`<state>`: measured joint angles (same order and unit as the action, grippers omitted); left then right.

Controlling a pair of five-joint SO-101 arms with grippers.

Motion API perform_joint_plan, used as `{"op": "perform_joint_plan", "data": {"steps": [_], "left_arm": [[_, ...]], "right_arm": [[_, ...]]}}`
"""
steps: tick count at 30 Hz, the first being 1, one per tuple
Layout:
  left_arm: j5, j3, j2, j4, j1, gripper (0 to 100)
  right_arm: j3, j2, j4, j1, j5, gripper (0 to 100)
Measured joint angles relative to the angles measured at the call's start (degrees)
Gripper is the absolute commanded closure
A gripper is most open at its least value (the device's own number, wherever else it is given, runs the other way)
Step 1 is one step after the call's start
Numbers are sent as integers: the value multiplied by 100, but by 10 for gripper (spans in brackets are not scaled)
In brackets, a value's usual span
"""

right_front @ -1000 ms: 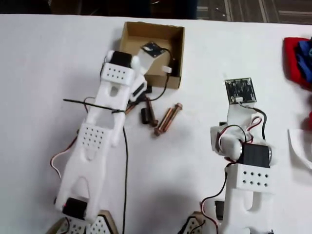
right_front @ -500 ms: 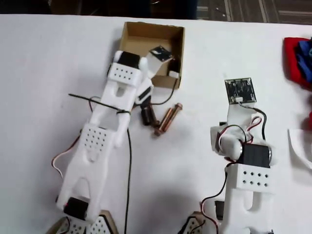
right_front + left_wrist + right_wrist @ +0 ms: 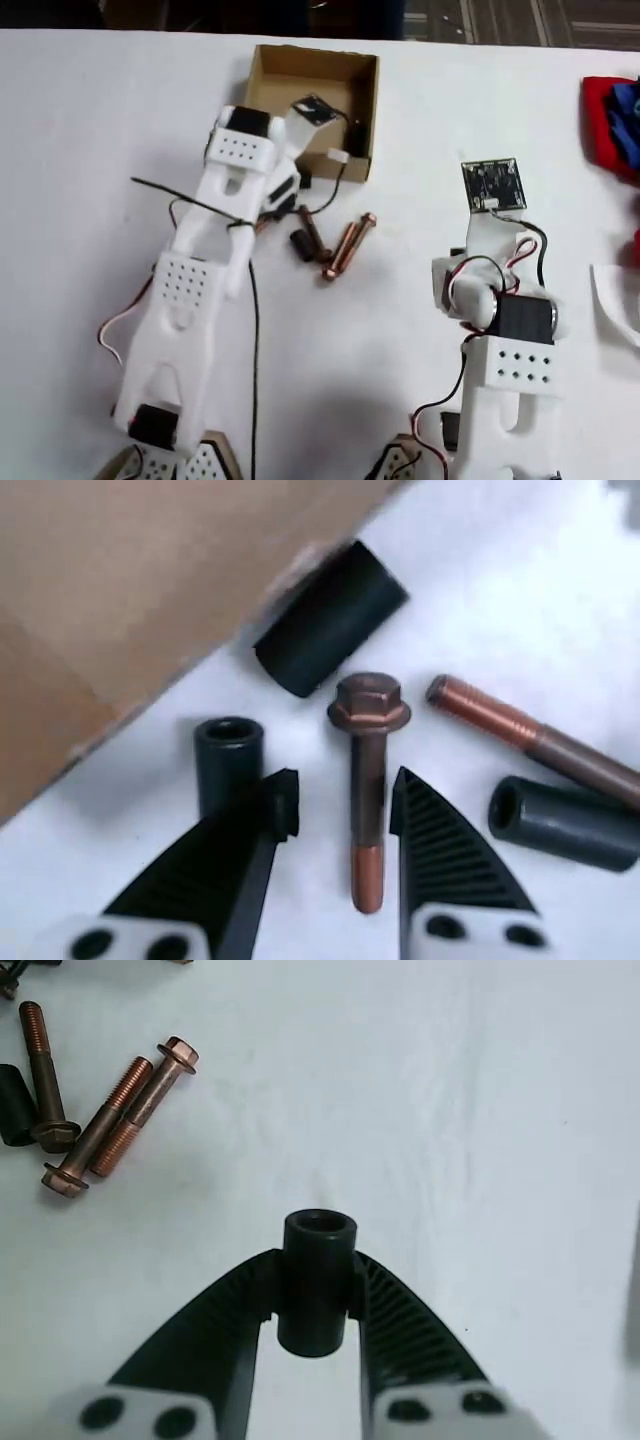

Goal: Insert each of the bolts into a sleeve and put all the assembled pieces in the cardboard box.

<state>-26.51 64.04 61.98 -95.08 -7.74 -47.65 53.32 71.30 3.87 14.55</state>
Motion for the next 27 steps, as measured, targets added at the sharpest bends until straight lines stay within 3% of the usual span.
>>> {"op": "perform_joint_plan", "data": {"steps": [10,27], "left_arm": [[229,-62,0,422,-105,831],[229,-18,273,422,-202,852]], "right_arm": [[0,0,0,0,0,975],[0,0,0,0,0,975]]}}
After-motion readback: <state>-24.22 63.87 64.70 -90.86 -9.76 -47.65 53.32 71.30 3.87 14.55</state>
